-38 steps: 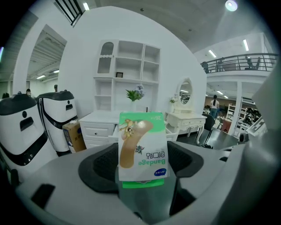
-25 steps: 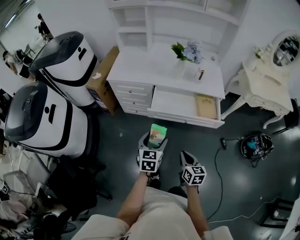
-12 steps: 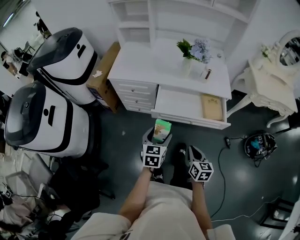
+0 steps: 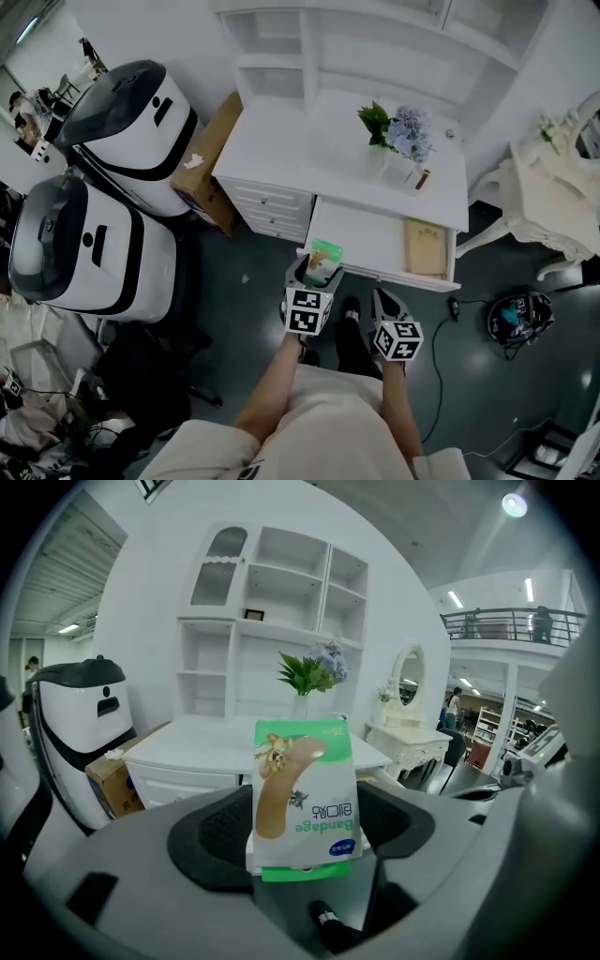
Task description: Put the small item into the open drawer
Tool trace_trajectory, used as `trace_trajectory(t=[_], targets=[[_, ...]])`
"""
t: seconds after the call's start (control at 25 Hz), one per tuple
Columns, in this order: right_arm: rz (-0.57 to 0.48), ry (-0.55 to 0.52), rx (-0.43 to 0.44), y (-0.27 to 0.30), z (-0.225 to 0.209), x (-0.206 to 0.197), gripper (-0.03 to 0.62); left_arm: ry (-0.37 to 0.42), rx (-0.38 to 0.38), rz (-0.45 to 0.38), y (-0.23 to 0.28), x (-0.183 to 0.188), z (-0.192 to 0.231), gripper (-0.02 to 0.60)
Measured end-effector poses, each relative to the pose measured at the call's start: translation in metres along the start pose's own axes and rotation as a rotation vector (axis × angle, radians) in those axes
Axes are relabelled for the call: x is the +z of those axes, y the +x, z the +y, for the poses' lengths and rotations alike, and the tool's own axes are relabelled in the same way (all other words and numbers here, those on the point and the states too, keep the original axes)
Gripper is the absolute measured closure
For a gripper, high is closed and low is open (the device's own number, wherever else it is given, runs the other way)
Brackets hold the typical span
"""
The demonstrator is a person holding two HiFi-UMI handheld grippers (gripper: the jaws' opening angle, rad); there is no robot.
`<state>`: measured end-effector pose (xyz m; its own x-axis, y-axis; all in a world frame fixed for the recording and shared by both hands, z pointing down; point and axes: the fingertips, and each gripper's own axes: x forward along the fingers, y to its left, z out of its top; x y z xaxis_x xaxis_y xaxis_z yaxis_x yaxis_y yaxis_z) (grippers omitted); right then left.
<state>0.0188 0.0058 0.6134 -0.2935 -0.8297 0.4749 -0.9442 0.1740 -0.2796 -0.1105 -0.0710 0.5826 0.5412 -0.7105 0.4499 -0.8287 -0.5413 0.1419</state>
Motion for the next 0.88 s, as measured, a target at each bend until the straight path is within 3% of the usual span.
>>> trace_trajectory(t=[0.56, 0.88], targets=[[0.036, -0.039, 0.079, 0.07, -0.044, 0.057, 0.571, 0.015, 0.047, 0.059, 0.078, 0.03, 0.018, 0.222], [0.069, -0.053, 0.116, 0.096, -0.062, 0.071, 0.571, 0.015, 0.064, 0.1, 0.111, 0.037, 0.023, 0.222]])
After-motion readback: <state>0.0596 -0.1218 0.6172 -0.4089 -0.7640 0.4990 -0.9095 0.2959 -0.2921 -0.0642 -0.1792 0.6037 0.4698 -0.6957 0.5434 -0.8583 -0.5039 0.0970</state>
